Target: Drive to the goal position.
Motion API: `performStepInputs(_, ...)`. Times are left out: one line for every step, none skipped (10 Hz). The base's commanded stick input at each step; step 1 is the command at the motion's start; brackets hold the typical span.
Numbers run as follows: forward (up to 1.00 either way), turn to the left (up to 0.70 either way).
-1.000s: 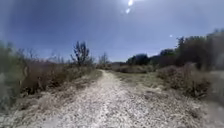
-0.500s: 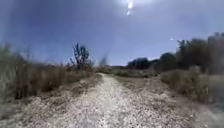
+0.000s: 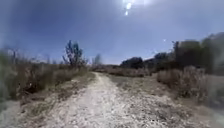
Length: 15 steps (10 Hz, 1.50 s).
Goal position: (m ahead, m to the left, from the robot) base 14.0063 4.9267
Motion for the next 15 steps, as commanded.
performStepInputs(0.70, 0.00)
performStepInputs(0.70, 0.00)
performStepInputs(0.70, 0.00)
performStepInputs(0.70, 0.00)
performStepInputs(0.70, 0.00)
performStepInputs(0.70, 0.00)
performStepInputs(0.70, 0.00)
performStepInputs(0.70, 0.00)
performStepInputs(0.70, 0.00)
performStepInputs(0.70, 0.00)
performStepInputs(0.70, 0.00)
performStepInputs(0.70, 0.00)
performStepInputs(0.70, 0.00)
performStepInputs(0.70, 0.00)
performStepInputs(0.70, 0.00)
